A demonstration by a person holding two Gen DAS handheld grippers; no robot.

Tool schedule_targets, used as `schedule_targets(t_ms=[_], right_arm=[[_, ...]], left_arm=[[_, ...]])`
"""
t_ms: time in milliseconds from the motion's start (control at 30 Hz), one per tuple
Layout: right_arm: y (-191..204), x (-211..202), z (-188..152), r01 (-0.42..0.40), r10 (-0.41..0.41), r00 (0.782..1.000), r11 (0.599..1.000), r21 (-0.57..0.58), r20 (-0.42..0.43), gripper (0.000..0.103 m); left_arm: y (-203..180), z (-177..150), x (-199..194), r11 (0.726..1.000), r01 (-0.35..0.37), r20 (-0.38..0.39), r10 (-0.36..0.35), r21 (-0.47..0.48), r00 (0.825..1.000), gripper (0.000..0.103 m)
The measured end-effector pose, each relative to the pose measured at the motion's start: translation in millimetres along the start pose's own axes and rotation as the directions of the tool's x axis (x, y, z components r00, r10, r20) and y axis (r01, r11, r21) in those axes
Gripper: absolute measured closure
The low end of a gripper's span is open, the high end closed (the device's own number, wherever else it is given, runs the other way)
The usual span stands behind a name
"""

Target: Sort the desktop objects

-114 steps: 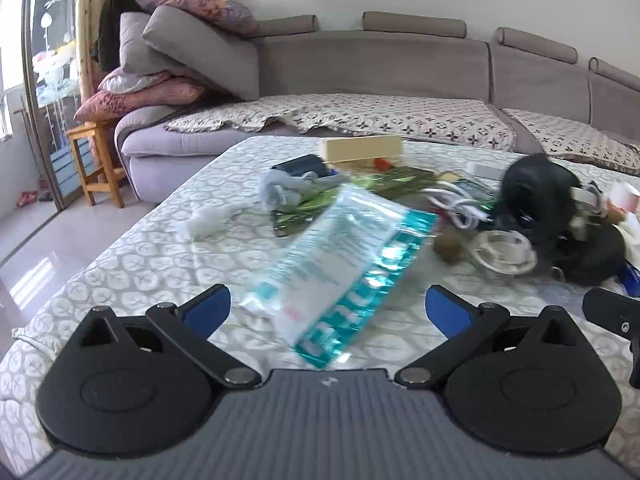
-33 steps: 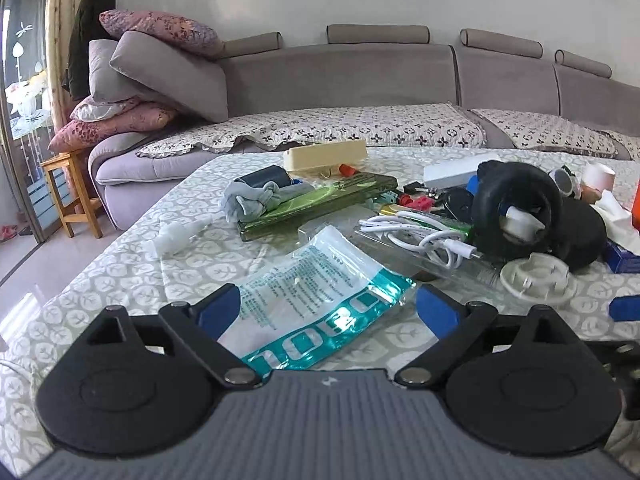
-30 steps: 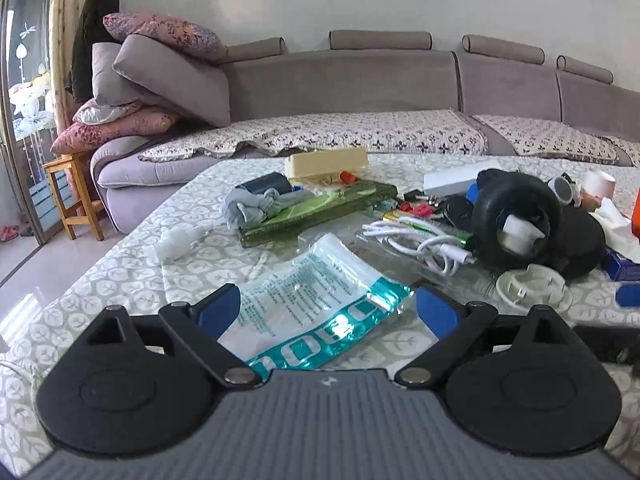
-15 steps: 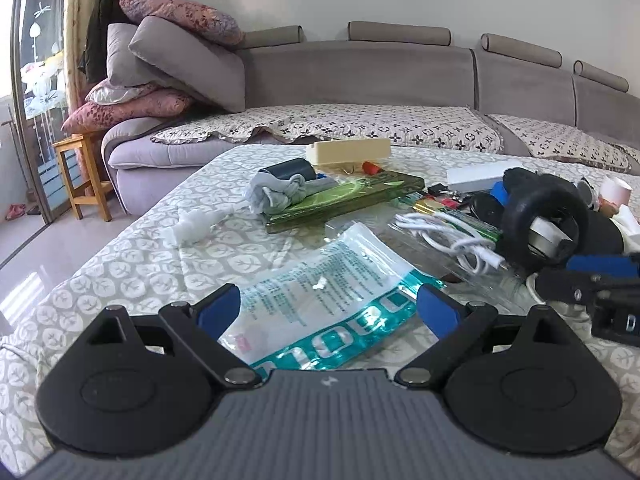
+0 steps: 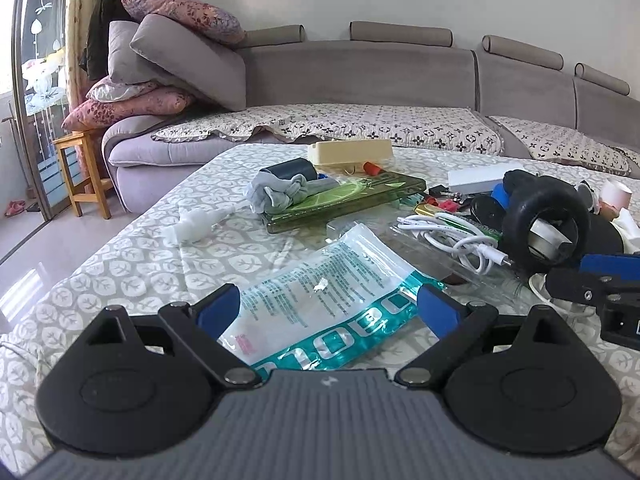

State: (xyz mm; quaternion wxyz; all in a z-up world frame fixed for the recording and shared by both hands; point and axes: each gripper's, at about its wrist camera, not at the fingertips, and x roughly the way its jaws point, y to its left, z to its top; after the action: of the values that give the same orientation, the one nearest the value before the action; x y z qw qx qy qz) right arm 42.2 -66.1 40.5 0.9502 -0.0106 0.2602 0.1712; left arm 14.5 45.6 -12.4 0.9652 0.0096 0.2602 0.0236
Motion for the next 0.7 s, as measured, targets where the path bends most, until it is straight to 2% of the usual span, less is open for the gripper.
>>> schedule_targets(t_ms=[67,267,467,700], right_arm=[[-1.5,2.9,-2.2,-0.001,0.001,1.0,1.0,0.014,-0.016,0.058],[0.2,3.5,-4.6,-0.016,0.016,0.999,1.0,0.013,-0.03,0.054],[12.9,-4.6,-3.8,-0.001,0.002,1.0,0.998,-0.067,0.007,0.056],[2.2,2.3,-3.9,-0.001,0.001,1.0,1.0,-0.003,-0.026,0.056]], left_arm=[[-0.2,0.1,0.1,1.0,0.003,-0.002,-0.003,-0.001,1.0,0.006],[-0.3,0.1,0.4,1.0,-0.003,-0.002,0.003,-0.001,1.0,0.006],[0.1,0.1,0.2,1.0,-0.004,-0.004,0.004,-0.006,1.0,0.006],[-0.2,-0.1,0.0,1.0,-0.004,-0.004,0.004,-0.008,1.0,0.006]])
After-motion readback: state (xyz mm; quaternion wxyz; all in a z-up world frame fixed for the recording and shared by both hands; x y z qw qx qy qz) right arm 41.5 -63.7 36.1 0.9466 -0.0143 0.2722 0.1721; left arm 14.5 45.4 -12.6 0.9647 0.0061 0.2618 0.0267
